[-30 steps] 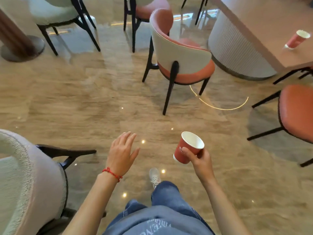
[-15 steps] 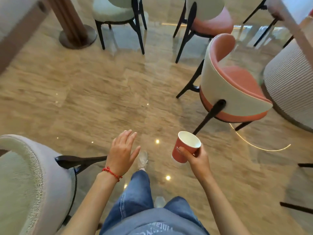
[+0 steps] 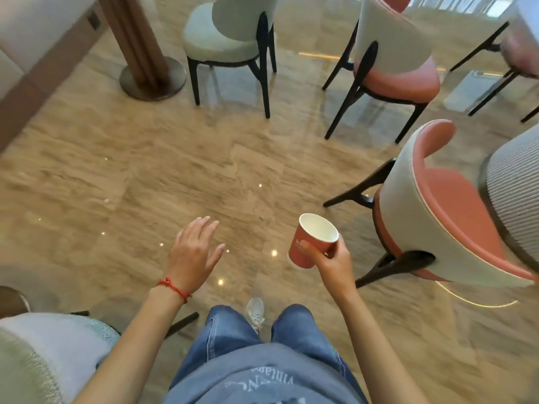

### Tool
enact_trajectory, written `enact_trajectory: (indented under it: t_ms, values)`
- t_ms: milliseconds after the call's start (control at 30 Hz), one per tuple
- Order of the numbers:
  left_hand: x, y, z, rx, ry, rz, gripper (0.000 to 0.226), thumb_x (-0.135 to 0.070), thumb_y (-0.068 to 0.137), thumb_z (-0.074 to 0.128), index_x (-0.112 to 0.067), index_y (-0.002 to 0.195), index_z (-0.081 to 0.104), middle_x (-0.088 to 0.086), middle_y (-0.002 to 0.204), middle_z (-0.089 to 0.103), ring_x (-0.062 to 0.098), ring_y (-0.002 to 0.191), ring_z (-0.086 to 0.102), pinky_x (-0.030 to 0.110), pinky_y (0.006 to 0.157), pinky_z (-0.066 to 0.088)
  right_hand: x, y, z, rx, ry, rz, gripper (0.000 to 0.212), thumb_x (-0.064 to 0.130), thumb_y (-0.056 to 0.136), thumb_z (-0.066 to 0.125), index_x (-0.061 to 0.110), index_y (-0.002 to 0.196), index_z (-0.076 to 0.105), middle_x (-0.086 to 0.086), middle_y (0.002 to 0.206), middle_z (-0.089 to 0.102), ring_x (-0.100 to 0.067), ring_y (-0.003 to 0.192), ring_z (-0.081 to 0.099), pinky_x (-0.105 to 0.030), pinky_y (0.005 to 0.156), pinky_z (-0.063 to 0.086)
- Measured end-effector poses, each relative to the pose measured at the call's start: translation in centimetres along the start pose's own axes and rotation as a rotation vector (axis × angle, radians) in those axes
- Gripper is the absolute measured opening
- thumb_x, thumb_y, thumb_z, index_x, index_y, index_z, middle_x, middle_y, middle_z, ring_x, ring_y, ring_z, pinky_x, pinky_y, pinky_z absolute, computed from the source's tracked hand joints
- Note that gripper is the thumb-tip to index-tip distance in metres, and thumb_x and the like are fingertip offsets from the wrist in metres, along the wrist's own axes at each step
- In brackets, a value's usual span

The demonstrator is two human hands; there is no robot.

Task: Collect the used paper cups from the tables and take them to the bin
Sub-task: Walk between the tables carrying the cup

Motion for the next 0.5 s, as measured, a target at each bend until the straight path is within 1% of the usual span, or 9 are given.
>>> enact_trajectory:
  t_ms: [33,100,200,333,367,500]
  values:
    - [0.7,0.8,-0.3,-0.011,-0.011,-0.017,0.075,-0.055,0.094,0.018,0.003,0.111,0.062,0.025,0.112,0.064,0.039,0.105,0.062,0.052,0.076,0.052,0.4,1.1,0.6,0.006,-0.01,-0.001,0.045,0.021,0.071,0.078,0.036,0.104,0.052,0.015,0.101,0.064,0.009,0.089,0.061,-0.01,0.067,0.049]
    - [2.1,2.2,-1.0,-0.033,-0.029,-0.065,0.079,-0.057,0.094,0.012,0.003,0.112,0.062,0.024,0.113,0.063,0.039,0.106,0.061,0.051,0.078,0.051,1.1,3.3,2.1,0.04,-0.025,0.007,0.049,0.021,0.071,0.078,0.033,0.11,0.051,0.014,0.102,0.064,0.003,0.09,0.062,-0.012,0.066,0.049]
    - [4.4,3.6,-1.4,-0.022,-0.05,-0.16,0.081,-0.057,0.093,0.01,0.003,0.114,0.061,0.024,0.115,0.063,0.039,0.108,0.06,0.051,0.082,0.051,1.8,6.8,4.9,0.118,-0.039,0.017,0.05,0.017,0.072,0.078,0.026,0.114,0.051,0.012,0.103,0.064,0.0,0.092,0.062,-0.011,0.066,0.049]
    - [7.9,4.8,-2.1,-0.047,-0.061,-0.307,0.082,-0.058,0.093,0.009,0.001,0.116,0.06,0.024,0.118,0.062,0.038,0.111,0.059,0.05,0.083,0.05,3.3,11.8,9.2,0.251,-0.083,-0.005,0.045,0.012,0.074,0.076,0.025,0.11,0.053,0.011,0.099,0.065,0.009,0.083,0.062,-0.007,0.064,0.047]
    - [8.8,5.1,-2.3,-0.062,-0.07,-0.348,0.082,-0.058,0.093,0.009,0.001,0.116,0.06,0.024,0.117,0.062,0.039,0.11,0.059,0.05,0.083,0.05,3.7,13.1,10.5,0.29,-0.093,-0.009,0.044,0.011,0.074,0.076,0.024,0.11,0.054,0.01,0.099,0.065,0.009,0.082,0.062,-0.007,0.063,0.047]
    - [12.2,6.0,-3.7,-0.132,-0.087,-0.522,0.084,-0.06,0.092,0.009,0.004,0.117,0.059,0.027,0.116,0.061,0.042,0.11,0.057,0.052,0.088,0.048,6.0,18.0,16.0,0.472,-0.149,-0.04,0.042,0.008,0.076,0.074,0.019,0.112,0.055,0.005,0.1,0.066,-0.002,0.087,0.063,-0.008,0.066,0.047]
Point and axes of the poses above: each hand's wrist, its own y-axis towards the middle knuckle, its own z-axis out of the palm, x = y × z, the point moved 10 cm from there along y, towards the middle knuckle
